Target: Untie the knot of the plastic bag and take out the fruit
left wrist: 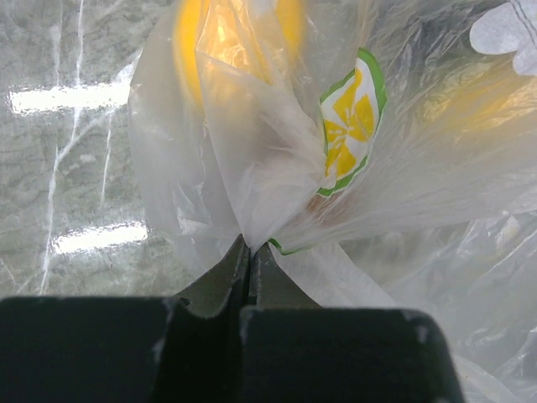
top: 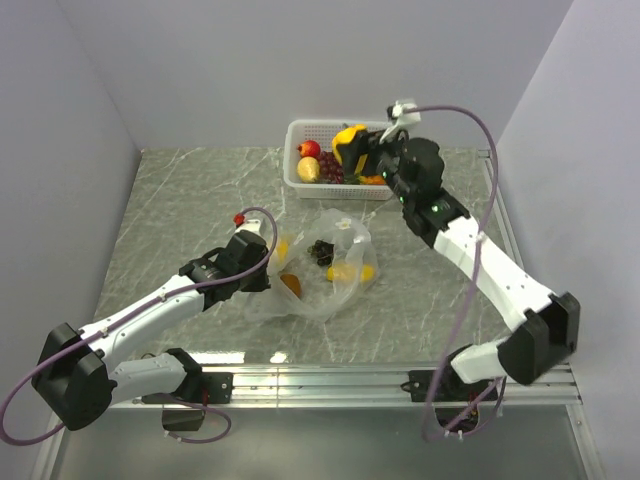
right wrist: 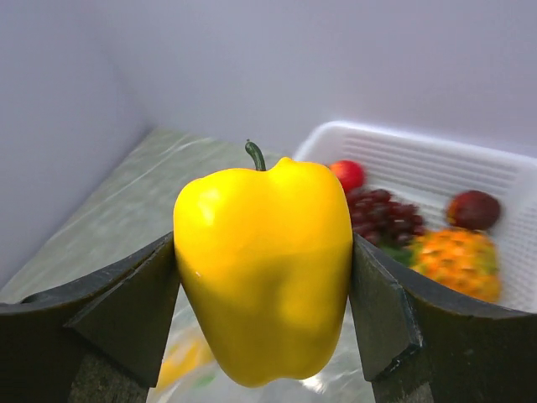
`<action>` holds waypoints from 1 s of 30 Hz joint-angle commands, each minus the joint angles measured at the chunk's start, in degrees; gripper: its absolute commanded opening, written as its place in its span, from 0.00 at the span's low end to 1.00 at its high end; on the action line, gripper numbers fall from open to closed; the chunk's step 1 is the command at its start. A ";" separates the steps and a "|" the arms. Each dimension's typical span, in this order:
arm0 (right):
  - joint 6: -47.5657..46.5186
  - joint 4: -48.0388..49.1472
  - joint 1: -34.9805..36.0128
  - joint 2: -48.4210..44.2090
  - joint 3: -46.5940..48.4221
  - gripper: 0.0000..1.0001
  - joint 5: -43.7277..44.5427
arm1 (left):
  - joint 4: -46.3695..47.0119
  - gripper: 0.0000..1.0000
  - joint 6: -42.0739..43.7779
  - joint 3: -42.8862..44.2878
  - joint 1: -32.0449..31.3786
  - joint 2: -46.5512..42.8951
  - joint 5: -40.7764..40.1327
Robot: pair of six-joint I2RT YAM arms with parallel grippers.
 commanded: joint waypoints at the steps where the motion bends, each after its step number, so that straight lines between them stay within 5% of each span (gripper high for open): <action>1: 5.59 2.17 -6.14 8.32 6.16 0.00 4.08 | 0.32 0.02 1.33 0.53 0.07 -0.70 1.16; 13: 10.43 2.79 -15.56 39.70 29.37 0.07 4.00 | 2.43 0.01 0.98 0.53 0.07 0.79 2.74; 16: 10.79 2.35 -16.35 43.59 33.42 0.42 2.42 | 2.87 0.01 0.81 0.44 0.07 1.06 2.92; 17: 10.70 2.26 -16.44 44.12 34.12 0.62 2.06 | 2.96 0.01 0.81 0.53 0.07 1.06 3.00; 20: 10.00 1.38 -16.53 44.57 35.80 0.82 0.66 | 3.05 0.01 0.72 0.53 0.07 0.97 3.09; 30: 6.83 2.01 -16.44 33.42 27.89 0.95 -2.41 | 3.40 0.01 0.11 -0.18 0.07 -0.79 3.18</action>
